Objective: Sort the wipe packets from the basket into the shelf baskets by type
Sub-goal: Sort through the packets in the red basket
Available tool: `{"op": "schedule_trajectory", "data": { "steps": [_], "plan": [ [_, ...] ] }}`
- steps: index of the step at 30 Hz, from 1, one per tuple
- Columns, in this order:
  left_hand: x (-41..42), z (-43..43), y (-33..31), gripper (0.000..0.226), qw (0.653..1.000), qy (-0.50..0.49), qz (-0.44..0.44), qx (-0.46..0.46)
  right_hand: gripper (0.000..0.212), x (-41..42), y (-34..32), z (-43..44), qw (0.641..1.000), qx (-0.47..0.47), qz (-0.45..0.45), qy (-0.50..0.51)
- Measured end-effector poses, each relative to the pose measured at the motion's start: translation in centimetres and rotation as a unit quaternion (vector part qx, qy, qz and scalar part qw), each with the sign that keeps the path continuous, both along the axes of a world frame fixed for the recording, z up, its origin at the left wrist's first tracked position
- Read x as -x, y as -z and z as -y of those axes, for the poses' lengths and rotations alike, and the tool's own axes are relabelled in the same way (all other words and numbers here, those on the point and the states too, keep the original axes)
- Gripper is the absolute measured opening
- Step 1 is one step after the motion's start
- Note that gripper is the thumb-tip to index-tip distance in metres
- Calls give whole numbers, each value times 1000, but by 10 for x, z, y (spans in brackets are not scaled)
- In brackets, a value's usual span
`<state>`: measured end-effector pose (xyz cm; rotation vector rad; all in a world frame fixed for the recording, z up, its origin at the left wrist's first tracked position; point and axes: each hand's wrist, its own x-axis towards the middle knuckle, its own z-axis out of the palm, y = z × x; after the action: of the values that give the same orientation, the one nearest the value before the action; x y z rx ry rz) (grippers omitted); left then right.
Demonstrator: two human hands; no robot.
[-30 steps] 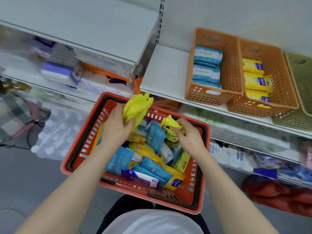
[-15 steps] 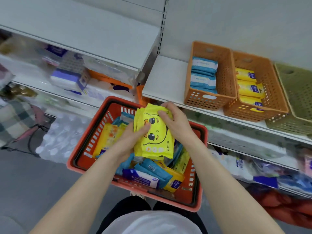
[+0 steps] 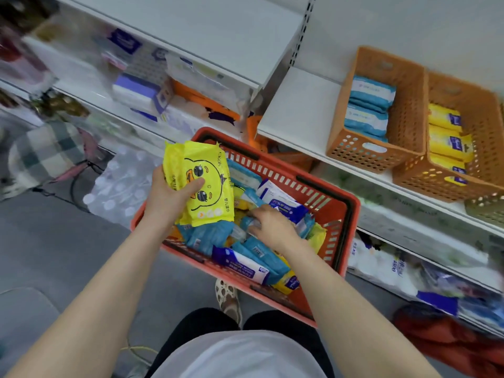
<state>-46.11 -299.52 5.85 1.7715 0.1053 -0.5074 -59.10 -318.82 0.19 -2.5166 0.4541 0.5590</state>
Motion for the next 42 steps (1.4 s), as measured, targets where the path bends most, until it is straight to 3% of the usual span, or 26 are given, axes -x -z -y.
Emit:
{"op": "schedule_trajectory", "data": {
  "steps": [2,4,7,10,13,15,17,20,23,25,28,29,31,33,36,39,42],
  "plan": [
    [2,0,0,58,1000,-3,0,0,47,-3,5,0,997,78,0,-23],
    [2,1,2,57,1000,-7,-4,-6,50,-3,3,-1,986,153,60,-22],
    [2,2,6,60,1000,-10,-13,-7,38,-2,-4,12,959,251,119,50],
    [3,9,6,60,1000,-8,-16,-10,28,-4,-6,27,979,194,51,25],
    [5,16,6,65,1000,-4,-18,-15,34,-3,-1,22,996,82,-1,-19],
    [6,18,6,74,1000,0,-15,-18,45,1,8,16,994,68,-81,-38],
    [6,19,6,77,1000,4,-17,-21,41,5,17,14,990,86,-102,-41],
    [4,19,5,75,1000,6,-19,-19,31,7,15,21,990,117,-78,-6],
    [3,21,2,72,1000,2,-23,-12,25,14,0,40,992,27,-46,112],
    [3,24,1,72,1000,0,-24,-4,29,22,-17,53,984,-7,25,175],
    [3,32,2,73,1000,6,-20,-2,44,34,-32,63,984,103,122,77],
    [4,35,2,72,1000,11,-20,-3,46,36,-29,64,989,116,92,23],
    [6,41,4,69,1000,24,-20,-3,47,42,-15,63,994,85,-65,-24],
    [10,46,6,69,999,40,-14,-6,49,49,1,60,988,35,-148,13],
    [16,50,9,65,998,52,-19,-5,59,49,15,55,987,61,-72,127],
    [20,49,12,73,997,70,-18,-16,90,39,19,52,966,107,-109,209],
    [23,49,15,73,997,75,-17,-23,92,34,18,50,960,92,-103,245]
  ]
}}
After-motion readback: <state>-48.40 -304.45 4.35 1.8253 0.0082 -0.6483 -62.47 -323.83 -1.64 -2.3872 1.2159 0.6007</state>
